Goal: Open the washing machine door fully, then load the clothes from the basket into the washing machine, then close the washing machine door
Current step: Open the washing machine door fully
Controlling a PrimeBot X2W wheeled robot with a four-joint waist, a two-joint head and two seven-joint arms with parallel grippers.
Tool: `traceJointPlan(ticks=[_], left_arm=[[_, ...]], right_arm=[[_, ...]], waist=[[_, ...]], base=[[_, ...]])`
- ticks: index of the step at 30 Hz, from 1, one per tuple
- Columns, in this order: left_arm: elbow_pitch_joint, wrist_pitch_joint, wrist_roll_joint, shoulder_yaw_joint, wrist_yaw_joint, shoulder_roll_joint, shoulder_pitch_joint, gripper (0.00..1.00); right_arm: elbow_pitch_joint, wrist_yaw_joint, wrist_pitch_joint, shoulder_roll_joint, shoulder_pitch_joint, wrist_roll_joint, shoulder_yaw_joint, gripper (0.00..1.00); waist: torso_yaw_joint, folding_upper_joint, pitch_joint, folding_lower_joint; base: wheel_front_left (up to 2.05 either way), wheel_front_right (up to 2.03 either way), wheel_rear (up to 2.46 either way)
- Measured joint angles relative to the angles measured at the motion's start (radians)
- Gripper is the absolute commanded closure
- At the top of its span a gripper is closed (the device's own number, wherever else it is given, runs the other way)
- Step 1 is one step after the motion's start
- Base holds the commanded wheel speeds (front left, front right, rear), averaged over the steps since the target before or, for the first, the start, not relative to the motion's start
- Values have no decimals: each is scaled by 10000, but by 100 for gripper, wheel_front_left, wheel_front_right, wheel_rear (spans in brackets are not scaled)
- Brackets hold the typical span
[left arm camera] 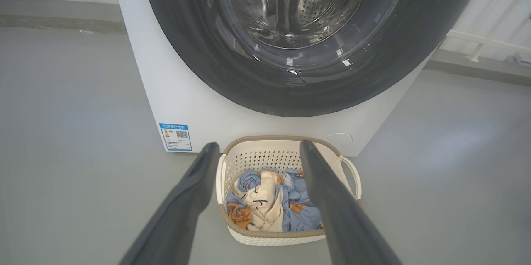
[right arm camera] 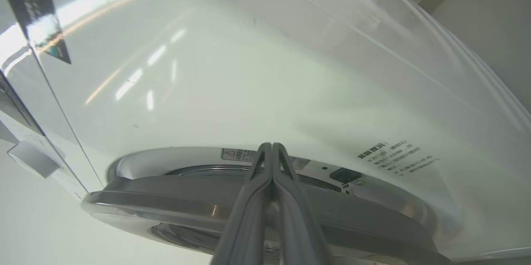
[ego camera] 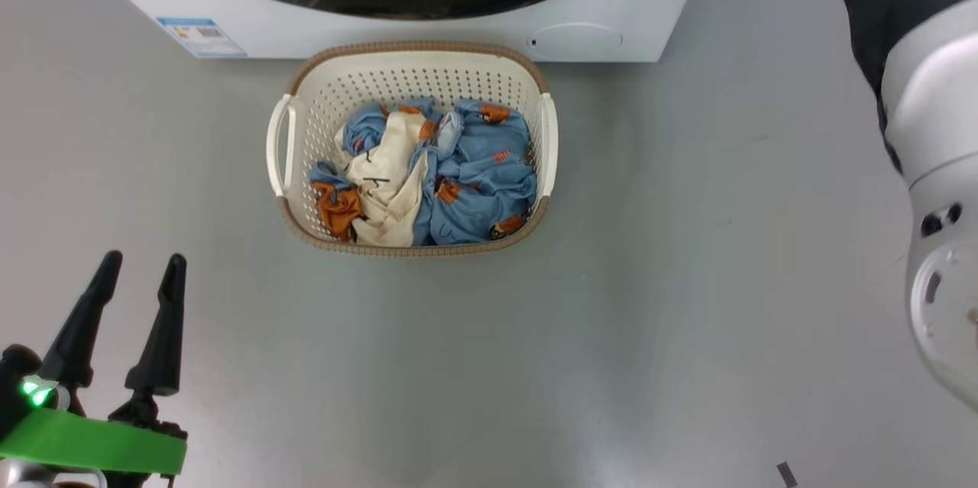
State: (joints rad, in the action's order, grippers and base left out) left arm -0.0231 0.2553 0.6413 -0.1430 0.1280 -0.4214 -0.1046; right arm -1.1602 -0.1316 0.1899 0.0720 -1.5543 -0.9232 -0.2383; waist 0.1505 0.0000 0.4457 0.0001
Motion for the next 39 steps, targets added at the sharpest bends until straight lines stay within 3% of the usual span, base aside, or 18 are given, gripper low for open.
traceJointPlan(ticks=[4, 9, 20, 39], left_arm=[[-13, 0, 73, -48, 2, 0, -79, 0], [-27, 0, 107, -58, 2, 0, -194, 0], [-71, 0, 190, -119, 2, 8, -435, 0], [-67, 0, 263, -102, 2, 69, -438, 0]], right_arm=[[-1034, 17, -142, 8, -786, 174, 75, 100], [-1465, 27, -247, 13, -1438, 249, 314, 100], [-1549, 27, 198, 84, -1038, -15, 811, 100], [-1528, 27, -245, 288, -944, -222, 1151, 100]], waist=[[82, 0, 198, 0], [165, 0, 394, 0], [299, 0, 585, 0], [589, 0, 701, 0]], base=[[0, 0, 0], [0, 0, 0], [0, 0, 0], [0, 0, 0]])
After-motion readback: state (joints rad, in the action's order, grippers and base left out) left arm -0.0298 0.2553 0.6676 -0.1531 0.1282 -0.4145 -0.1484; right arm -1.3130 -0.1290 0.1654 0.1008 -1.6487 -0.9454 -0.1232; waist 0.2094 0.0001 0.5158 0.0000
